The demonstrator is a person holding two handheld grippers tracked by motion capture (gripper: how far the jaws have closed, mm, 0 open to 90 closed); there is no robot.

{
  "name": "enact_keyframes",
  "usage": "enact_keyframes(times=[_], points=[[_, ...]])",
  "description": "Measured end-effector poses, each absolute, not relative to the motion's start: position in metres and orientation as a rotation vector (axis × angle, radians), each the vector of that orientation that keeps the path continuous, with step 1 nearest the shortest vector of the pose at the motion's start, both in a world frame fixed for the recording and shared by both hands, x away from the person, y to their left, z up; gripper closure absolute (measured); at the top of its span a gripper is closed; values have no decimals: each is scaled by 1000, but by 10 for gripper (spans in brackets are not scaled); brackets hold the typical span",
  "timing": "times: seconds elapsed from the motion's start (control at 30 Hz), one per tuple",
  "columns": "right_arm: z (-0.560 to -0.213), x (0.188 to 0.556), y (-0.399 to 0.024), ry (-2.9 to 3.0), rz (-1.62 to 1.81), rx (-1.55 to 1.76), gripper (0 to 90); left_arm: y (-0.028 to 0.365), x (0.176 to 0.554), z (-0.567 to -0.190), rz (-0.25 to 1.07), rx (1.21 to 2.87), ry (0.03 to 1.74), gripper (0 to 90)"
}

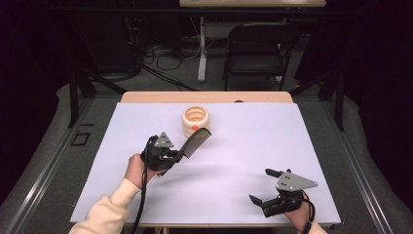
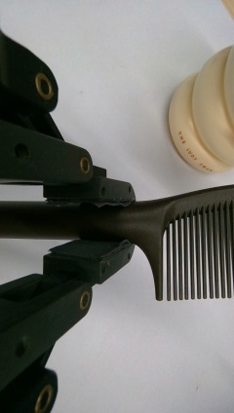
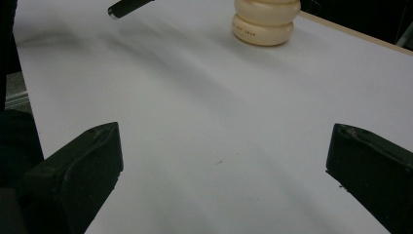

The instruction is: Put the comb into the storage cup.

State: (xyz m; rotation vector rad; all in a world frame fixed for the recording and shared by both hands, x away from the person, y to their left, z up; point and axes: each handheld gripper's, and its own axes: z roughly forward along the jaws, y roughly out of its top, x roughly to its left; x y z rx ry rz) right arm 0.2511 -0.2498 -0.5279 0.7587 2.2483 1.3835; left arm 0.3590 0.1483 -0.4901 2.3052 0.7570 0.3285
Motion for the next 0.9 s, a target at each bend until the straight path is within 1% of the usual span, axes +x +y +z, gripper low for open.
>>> enact_keyframes(times=[0.9], points=[[-528,251,-250,2247,1381,766,0,167,359,-488,422,2182,826,722]])
